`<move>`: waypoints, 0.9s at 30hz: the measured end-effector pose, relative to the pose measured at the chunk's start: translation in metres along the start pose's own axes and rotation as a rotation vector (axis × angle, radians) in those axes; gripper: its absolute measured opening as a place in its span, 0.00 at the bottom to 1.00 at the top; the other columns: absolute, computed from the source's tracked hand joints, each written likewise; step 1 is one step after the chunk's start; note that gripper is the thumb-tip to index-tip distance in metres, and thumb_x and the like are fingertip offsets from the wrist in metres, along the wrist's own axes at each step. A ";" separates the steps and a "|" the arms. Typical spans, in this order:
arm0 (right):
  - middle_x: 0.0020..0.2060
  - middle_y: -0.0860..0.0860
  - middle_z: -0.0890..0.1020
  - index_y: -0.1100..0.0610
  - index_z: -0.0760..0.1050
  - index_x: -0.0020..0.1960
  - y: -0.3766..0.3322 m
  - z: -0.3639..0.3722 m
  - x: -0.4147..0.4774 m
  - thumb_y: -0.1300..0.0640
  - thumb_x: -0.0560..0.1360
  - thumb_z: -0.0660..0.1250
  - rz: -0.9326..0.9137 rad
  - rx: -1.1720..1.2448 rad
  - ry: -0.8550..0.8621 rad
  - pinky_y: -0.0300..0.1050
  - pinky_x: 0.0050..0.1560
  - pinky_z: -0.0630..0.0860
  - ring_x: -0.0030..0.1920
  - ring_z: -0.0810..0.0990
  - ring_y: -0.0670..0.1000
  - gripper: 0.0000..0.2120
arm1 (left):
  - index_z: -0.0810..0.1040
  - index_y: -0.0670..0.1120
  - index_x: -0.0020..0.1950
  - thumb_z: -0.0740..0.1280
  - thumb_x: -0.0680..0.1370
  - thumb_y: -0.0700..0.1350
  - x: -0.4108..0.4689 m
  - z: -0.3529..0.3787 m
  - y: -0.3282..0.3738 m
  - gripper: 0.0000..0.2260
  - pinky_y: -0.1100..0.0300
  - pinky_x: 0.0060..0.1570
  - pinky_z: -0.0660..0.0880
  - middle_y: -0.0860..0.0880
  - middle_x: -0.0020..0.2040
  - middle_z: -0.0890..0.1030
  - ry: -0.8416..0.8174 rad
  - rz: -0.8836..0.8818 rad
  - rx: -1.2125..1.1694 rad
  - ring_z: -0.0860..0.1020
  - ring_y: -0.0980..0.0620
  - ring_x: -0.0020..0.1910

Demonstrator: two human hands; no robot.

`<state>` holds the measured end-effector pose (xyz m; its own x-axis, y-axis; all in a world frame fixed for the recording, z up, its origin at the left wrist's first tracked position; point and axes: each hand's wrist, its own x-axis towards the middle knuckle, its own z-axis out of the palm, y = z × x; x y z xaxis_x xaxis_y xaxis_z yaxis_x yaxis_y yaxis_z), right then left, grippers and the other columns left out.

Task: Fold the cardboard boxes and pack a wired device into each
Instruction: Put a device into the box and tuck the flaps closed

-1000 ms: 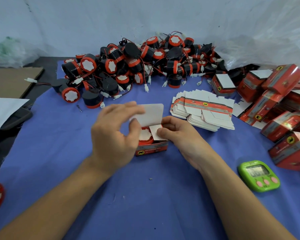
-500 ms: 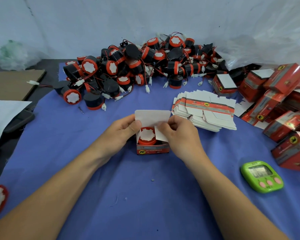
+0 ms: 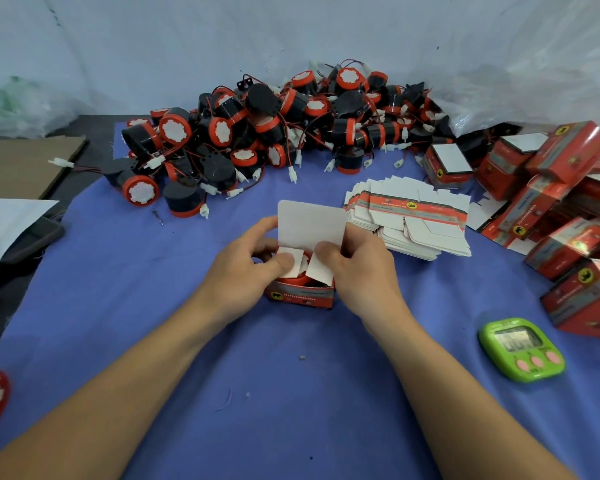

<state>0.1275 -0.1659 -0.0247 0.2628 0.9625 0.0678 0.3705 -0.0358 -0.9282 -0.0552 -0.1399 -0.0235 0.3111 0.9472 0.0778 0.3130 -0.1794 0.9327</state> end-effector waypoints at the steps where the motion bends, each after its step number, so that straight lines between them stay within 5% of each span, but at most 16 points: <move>1: 0.45 0.42 0.87 0.47 0.85 0.52 -0.001 0.001 -0.002 0.58 0.78 0.67 -0.043 0.029 -0.005 0.52 0.51 0.83 0.48 0.84 0.47 0.10 | 0.78 0.69 0.61 0.69 0.76 0.49 0.000 0.000 0.000 0.17 0.57 0.53 0.78 0.60 0.52 0.86 -0.014 0.009 -0.031 0.82 0.56 0.50; 5: 0.42 0.42 0.88 0.39 0.87 0.42 -0.010 -0.003 -0.003 0.70 0.75 0.67 -0.195 0.089 -0.054 0.51 0.50 0.83 0.46 0.86 0.46 0.25 | 0.89 0.54 0.52 0.74 0.77 0.36 0.000 0.003 0.004 0.13 0.52 0.51 0.80 0.42 0.44 0.85 0.102 -0.027 -0.178 0.83 0.48 0.45; 9: 0.46 0.51 0.89 0.42 0.88 0.51 -0.008 -0.026 0.001 0.70 0.75 0.67 -0.180 0.071 -0.295 0.62 0.58 0.80 0.52 0.84 0.61 0.24 | 0.89 0.51 0.51 0.78 0.74 0.42 0.001 -0.003 0.002 0.08 0.54 0.54 0.82 0.51 0.48 0.88 0.101 -0.035 -0.104 0.86 0.51 0.51; 13: 0.57 0.44 0.87 0.47 0.85 0.62 -0.006 -0.048 -0.001 0.73 0.72 0.64 -0.170 0.012 -0.489 0.43 0.59 0.80 0.61 0.83 0.42 0.28 | 0.90 0.55 0.50 0.79 0.74 0.46 0.002 -0.010 0.000 0.07 0.68 0.47 0.78 0.59 0.49 0.87 0.094 0.066 0.035 0.85 0.60 0.51; 18: 0.63 0.43 0.83 0.43 0.87 0.56 -0.006 -0.048 -0.005 0.73 0.68 0.75 -0.066 0.078 -0.590 0.43 0.63 0.78 0.67 0.74 0.33 0.28 | 0.89 0.58 0.47 0.70 0.77 0.29 0.000 -0.022 0.001 0.23 0.62 0.48 0.80 0.54 0.52 0.88 -0.110 0.043 -0.041 0.85 0.55 0.54; 22: 0.65 0.45 0.82 0.41 0.87 0.55 -0.004 -0.049 -0.004 0.71 0.69 0.75 -0.040 0.093 -0.597 0.43 0.65 0.74 0.68 0.72 0.31 0.26 | 0.89 0.55 0.53 0.68 0.79 0.31 -0.002 -0.031 0.000 0.19 0.64 0.48 0.80 0.52 0.56 0.87 -0.263 -0.027 -0.178 0.85 0.54 0.56; 27: 0.51 0.40 0.88 0.41 0.88 0.51 0.002 -0.041 -0.004 0.67 0.71 0.78 -0.131 0.040 -0.469 0.41 0.62 0.76 0.61 0.81 0.38 0.20 | 0.90 0.49 0.49 0.66 0.78 0.27 -0.003 -0.036 -0.003 0.20 0.61 0.51 0.81 0.54 0.62 0.84 -0.287 -0.013 -0.244 0.82 0.54 0.63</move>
<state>0.1638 -0.1812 -0.0115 -0.2166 0.9760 0.0219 0.3364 0.0957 -0.9368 -0.0889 -0.1327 -0.0135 0.5580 0.8298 -0.0047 0.1065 -0.0661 0.9921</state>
